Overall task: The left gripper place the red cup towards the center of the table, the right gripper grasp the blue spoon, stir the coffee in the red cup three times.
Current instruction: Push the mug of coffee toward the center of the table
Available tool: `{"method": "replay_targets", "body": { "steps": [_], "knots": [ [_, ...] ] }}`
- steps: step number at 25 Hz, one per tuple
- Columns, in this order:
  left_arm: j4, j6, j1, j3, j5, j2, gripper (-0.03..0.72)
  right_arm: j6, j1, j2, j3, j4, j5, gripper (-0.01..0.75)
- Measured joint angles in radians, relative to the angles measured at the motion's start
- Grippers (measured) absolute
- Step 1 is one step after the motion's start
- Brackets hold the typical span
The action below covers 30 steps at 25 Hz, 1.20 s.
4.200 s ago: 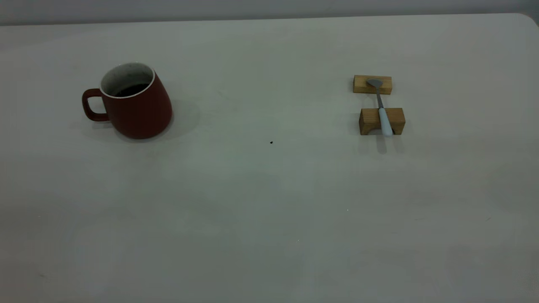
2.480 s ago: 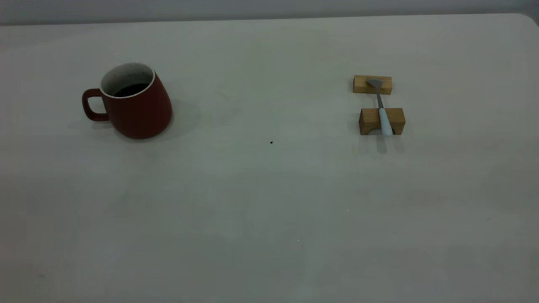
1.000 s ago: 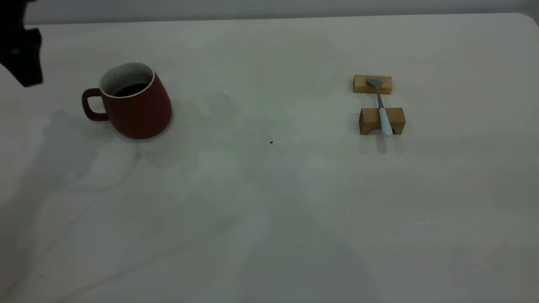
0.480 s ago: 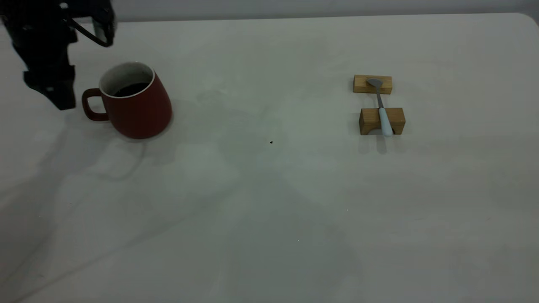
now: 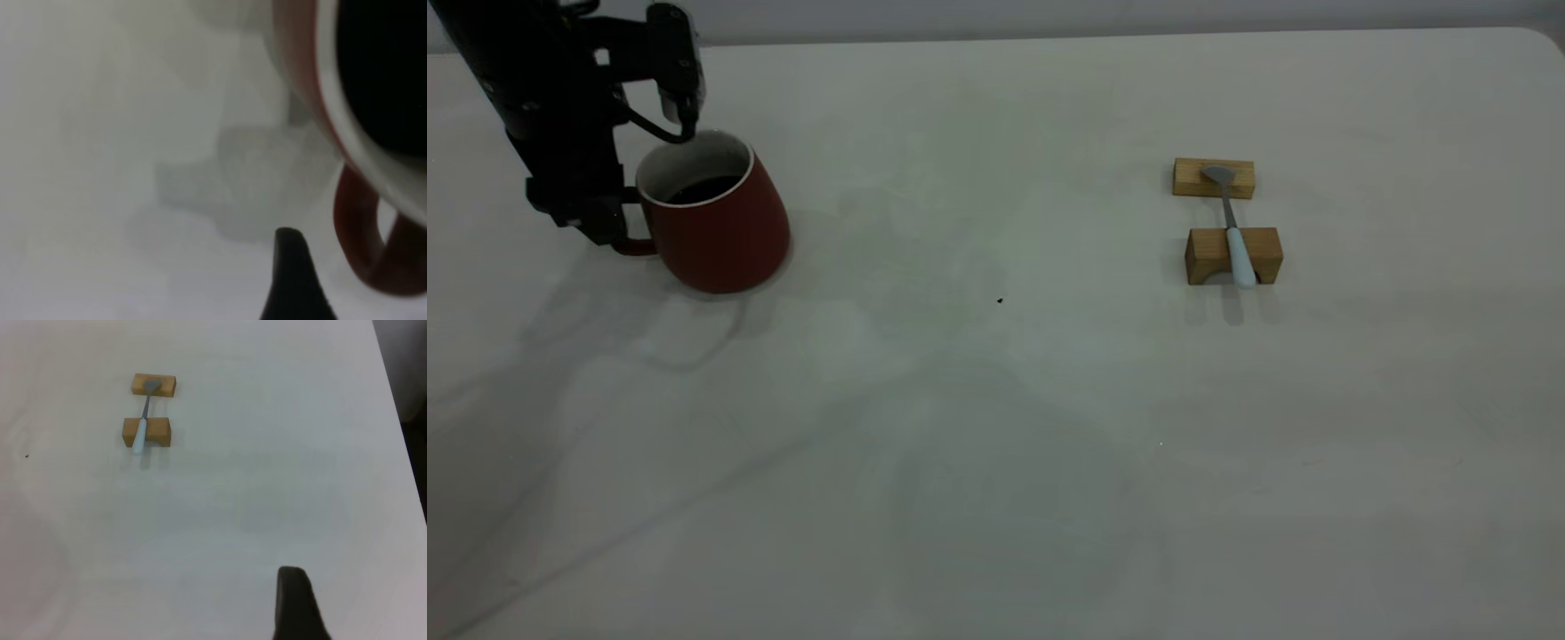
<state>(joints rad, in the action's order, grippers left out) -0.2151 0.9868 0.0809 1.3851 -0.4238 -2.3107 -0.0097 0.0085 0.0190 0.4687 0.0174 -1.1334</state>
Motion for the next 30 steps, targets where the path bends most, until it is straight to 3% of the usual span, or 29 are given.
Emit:
{"method": "replay_targets", "body": {
  "steps": [6,12,20,30],
  "knots": [
    [0.0,0.033,0.0,0.003,0.01,-0.008,0.442,-0.001,0.0,0.0,0.0,0.002,0.0,0.511],
    [0.001,0.045,0.0,0.003,0.004,-0.008,0.219,0.0,0.0,0.0,0.0,0.004,0.0,0.511],
    [-0.015,0.046,0.033,0.006,0.004,-0.008,0.213,0.0,0.0,0.0,0.0,0.004,0.0,0.511],
    [-0.015,0.047,0.181,0.006,0.005,-0.008,0.213,0.0,0.0,0.0,0.0,0.004,0.0,0.511]
  ]
}}
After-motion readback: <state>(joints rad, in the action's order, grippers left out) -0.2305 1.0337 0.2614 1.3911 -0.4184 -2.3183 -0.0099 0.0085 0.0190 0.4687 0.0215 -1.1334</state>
